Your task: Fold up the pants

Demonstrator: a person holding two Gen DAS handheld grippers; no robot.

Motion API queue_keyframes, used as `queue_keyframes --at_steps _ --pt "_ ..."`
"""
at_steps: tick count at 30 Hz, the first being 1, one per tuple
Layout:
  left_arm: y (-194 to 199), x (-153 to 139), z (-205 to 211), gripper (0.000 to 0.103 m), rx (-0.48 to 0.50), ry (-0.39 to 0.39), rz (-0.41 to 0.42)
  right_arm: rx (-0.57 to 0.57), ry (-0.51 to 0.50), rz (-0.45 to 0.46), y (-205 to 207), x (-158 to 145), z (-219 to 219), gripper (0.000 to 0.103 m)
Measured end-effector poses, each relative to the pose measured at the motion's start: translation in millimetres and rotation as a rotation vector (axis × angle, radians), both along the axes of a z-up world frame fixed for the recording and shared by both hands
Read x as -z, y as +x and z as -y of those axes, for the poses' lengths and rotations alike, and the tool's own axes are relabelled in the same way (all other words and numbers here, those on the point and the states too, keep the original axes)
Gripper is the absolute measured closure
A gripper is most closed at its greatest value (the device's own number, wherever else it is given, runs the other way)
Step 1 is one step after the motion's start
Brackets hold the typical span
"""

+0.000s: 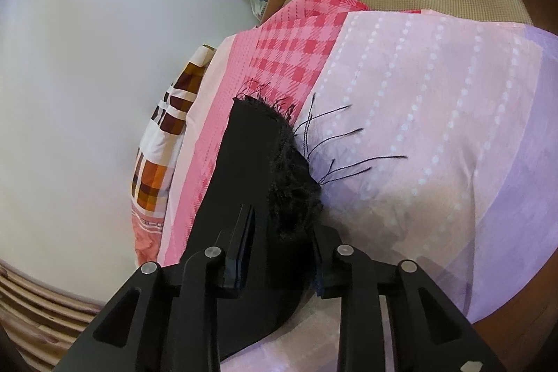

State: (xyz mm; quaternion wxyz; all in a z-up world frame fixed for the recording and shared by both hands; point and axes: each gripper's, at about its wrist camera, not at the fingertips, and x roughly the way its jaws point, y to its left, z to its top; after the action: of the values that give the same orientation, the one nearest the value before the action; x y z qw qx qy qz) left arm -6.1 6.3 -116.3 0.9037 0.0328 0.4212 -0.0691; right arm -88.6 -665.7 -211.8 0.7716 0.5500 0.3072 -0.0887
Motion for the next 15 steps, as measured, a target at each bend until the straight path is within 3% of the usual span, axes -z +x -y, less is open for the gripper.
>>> queue_keyframes --at_steps 2,5,15 --pt "-1 -2 -2 0.008 0.002 -0.014 0.005 0.0 -0.014 -0.016 -2 2 0 0.091" --pt "-1 -3 -5 0.007 0.0 -0.021 0.003 0.009 0.026 0.007 -7 9 3 0.095" --pt "1 -1 -1 0.007 0.013 -0.022 -0.018 0.026 0.13 0.061 -9 20 8 0.095"
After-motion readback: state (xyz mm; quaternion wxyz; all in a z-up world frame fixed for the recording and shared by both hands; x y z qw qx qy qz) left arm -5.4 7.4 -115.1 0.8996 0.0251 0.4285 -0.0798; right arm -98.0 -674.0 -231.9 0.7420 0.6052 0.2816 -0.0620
